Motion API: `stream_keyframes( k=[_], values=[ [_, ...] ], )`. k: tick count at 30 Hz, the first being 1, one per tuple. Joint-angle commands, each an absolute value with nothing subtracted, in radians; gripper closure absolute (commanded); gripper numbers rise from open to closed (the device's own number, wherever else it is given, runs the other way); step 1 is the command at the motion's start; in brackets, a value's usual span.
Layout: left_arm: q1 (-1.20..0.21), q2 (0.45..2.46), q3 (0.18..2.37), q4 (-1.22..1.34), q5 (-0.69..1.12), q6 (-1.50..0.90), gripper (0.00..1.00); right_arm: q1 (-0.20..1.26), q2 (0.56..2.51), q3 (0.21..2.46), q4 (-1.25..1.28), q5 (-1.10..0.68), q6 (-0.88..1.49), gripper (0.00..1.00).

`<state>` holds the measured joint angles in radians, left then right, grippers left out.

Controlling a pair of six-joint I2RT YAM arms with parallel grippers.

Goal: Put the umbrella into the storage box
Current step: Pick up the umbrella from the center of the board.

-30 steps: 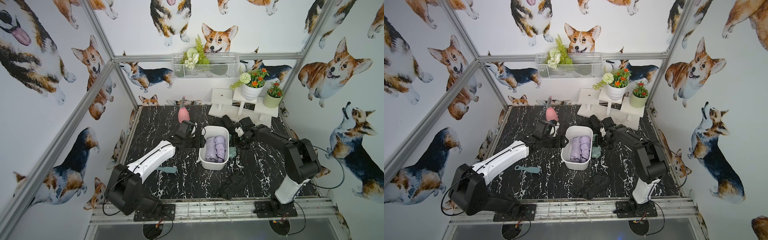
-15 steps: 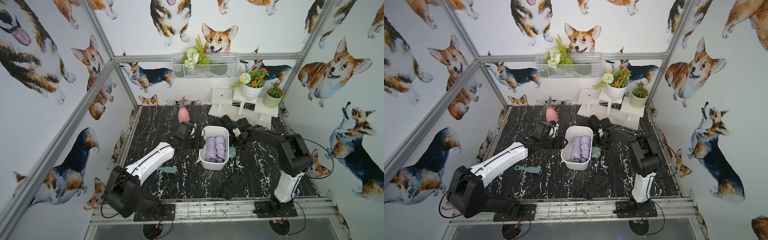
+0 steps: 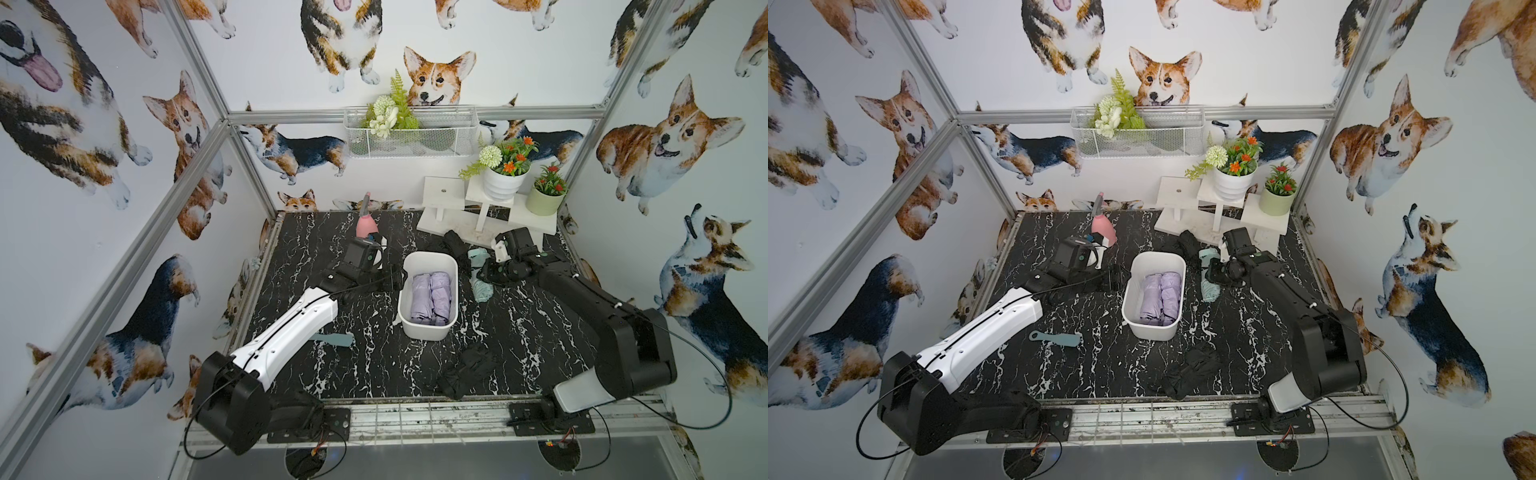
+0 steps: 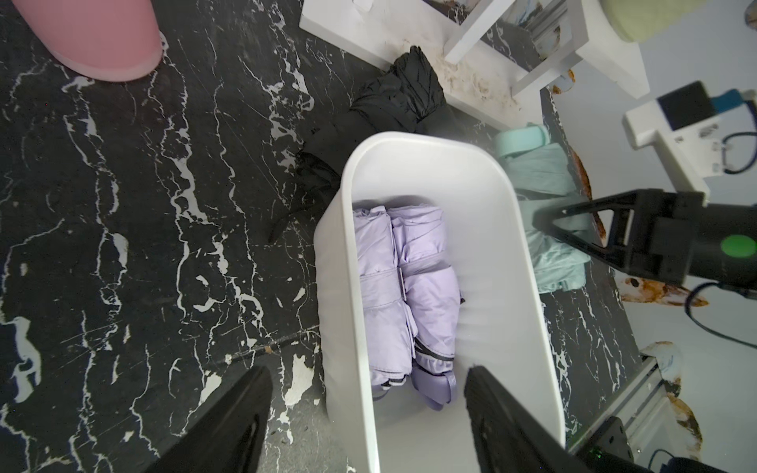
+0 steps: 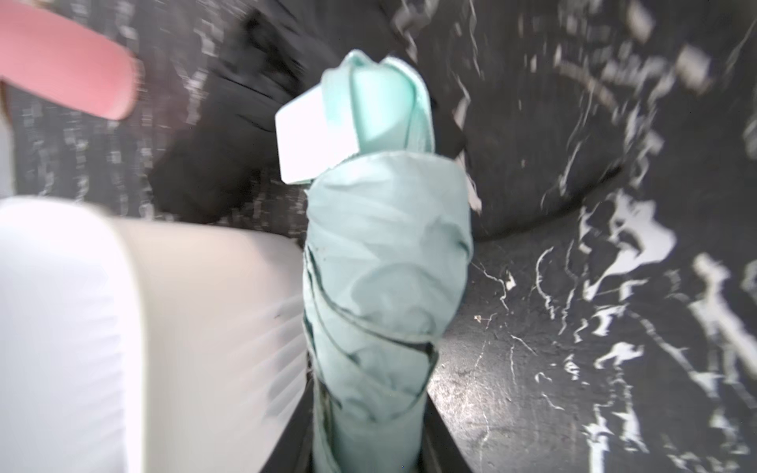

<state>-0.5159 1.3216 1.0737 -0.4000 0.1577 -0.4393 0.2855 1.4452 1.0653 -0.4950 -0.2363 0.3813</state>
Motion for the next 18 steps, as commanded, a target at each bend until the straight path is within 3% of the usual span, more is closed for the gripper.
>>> stream_keyframes(
  k=[1, 9, 18],
  values=[
    [-0.502, 1.309, 1.097, -0.418, 0.158, -0.441, 0.20, 0.284, 1.330, 1.013, -0.322, -0.264, 0.207, 0.86],
    [-0.494, 1.282, 1.154, -0.436, 0.109, -0.439, 0.20, 0.285, 1.136, 0.828, 0.140, -0.491, -0.071, 0.86],
    [-0.486, 1.265, 1.232, -0.478, 0.107, -0.426, 0.18, 0.304, 1.146, 0.887, 0.254, -0.607, -0.533, 0.86]
  ],
)
